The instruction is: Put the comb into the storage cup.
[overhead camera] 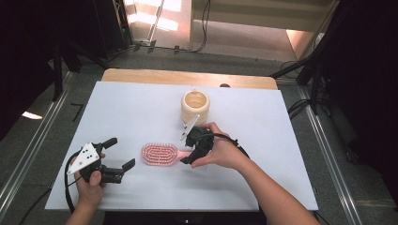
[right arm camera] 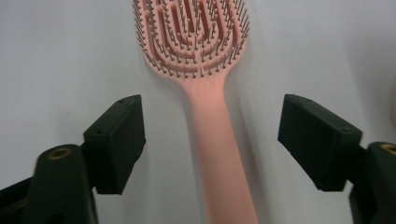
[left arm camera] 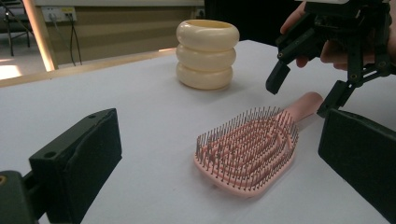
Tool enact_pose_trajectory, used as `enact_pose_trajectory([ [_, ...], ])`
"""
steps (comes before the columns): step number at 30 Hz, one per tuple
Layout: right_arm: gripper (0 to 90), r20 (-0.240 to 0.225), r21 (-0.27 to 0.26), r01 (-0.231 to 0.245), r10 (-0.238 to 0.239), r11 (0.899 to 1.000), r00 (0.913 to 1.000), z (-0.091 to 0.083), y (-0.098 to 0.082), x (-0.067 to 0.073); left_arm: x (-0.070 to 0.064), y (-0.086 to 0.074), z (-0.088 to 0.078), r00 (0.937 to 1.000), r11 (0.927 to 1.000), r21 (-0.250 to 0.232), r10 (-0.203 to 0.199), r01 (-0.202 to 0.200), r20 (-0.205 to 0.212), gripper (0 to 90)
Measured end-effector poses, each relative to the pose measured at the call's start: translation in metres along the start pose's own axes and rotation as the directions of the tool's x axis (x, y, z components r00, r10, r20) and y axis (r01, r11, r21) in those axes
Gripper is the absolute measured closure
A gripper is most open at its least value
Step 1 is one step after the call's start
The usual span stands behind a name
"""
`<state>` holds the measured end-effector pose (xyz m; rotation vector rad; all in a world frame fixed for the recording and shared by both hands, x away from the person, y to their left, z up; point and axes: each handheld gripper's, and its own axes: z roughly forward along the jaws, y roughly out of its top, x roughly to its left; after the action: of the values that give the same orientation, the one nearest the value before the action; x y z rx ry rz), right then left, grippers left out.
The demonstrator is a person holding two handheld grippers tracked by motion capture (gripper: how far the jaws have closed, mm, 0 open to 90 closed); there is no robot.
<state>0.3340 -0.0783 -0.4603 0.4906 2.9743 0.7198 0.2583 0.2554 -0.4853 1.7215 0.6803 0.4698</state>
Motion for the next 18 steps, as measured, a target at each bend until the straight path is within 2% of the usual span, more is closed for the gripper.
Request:
enact_pose_trajectory([
  [3,30.6,0.0,0.003,0.018,-0.018,1.0,0.9998,0.003,0.002,0.0,0.0,0.0,0.0,1.0,1.0,-0.002,0.0,0.0,0.002,0.0],
  [4,32.0,-0.003,0.016,0.002,-0.001,1.0,1.0,0.003,0.002,0.001,0.0,0.0,0.0,1.0,1.0,-0.002,0.002,-0.002,0.001,0.0],
  [6,33.9,-0.009,0.022,0.013,-0.013,1.0,0.9999,0.004,0.003,0.0,0.0,0.0,0.0,1.0,1.0,-0.002,0.002,-0.002,0.002,0.0],
  [7,36.5,-0.009,0.033,0.029,-0.029,0.999,0.9996,0.006,0.005,0.0,0.0,0.0,0.0,1.0,1.0,-0.001,0.001,-0.001,0.002,0.0],
  [8,37.8,-0.004,0.051,0.021,-0.021,0.998,0.9998,0.007,0.005,0.002,0.0,0.0,0.0,1.0,1.0,-0.001,0.001,-0.001,0.002,0.0],
  [11,40.0,-0.003,0.07,0.04,-0.04,0.997,0.9992,0.009,0.007,0.001,0.0,0.0,0.0,1.0,1.0,-0.001,0.0,0.0,0.003,0.0],
  [18,48.1,0.001,0.14,0.085,-0.086,0.986,0.9963,0.015,0.01,0.002,0.0,0.0,0.0,1.0,1.0,0.001,0.001,-0.001,0.002,0.0],
])
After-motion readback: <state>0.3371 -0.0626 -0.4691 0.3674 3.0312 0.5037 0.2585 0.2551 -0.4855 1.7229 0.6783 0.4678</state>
